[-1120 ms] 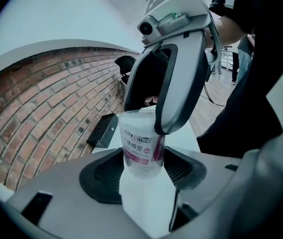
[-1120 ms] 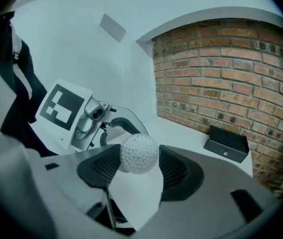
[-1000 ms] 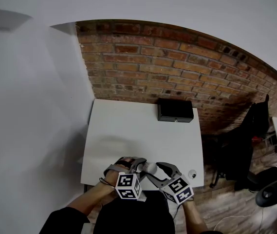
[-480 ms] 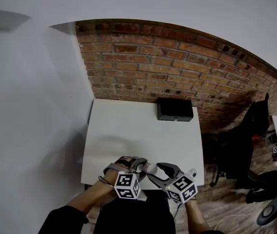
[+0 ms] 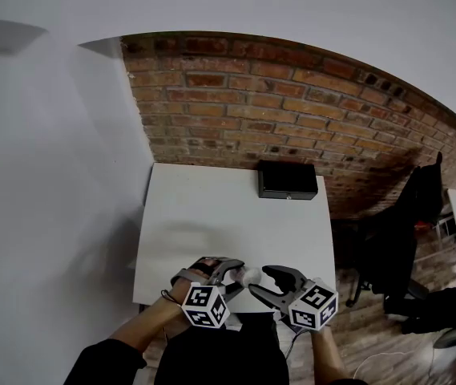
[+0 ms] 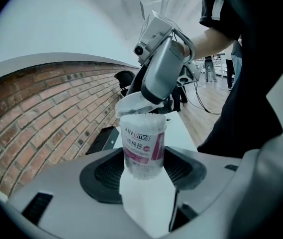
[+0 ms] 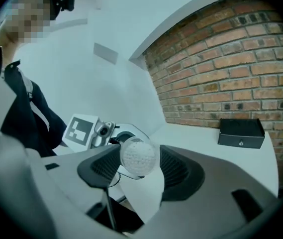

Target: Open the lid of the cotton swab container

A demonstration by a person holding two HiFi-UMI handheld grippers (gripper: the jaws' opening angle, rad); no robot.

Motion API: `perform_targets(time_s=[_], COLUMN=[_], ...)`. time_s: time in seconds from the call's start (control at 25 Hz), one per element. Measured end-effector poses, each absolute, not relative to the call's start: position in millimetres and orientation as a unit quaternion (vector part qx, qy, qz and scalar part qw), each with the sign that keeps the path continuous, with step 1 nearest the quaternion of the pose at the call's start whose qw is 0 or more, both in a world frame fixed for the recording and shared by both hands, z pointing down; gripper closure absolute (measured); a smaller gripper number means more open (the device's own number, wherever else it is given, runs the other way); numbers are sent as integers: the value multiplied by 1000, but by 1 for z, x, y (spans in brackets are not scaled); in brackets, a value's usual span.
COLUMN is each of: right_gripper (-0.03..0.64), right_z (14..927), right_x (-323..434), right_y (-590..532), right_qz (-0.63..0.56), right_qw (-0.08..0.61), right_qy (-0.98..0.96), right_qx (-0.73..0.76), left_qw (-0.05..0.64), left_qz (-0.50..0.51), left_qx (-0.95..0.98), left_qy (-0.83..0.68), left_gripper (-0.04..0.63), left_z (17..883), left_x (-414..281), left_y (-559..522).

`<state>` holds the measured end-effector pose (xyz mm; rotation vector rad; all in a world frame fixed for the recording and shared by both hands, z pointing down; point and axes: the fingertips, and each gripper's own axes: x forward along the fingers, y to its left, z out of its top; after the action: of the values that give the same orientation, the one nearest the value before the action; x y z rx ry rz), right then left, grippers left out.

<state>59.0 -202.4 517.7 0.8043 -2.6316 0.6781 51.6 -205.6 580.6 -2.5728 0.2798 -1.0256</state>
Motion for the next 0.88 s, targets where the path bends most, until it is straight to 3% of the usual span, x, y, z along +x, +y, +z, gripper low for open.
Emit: perform_targets(time_s=[0.24, 0.48, 0.88], right_gripper=[372, 532, 565], right_z=[502, 475, 478], right_x=[67, 81, 89], right_y=[-210, -225, -238], right_qz=[214, 191, 190], right_qw=[121, 63, 51], right_qy=[-922, -919, -910], right_qx=[300, 339, 365], left_qw=[141, 103, 80], left_qz=[-350, -330, -310], left_qx=[-920, -933, -942], left_qy=[105, 104, 95], left_gripper=[337, 337, 337], left_z=[582, 584, 585], left_x=[47, 43, 43], left_y=[-209, -205, -194])
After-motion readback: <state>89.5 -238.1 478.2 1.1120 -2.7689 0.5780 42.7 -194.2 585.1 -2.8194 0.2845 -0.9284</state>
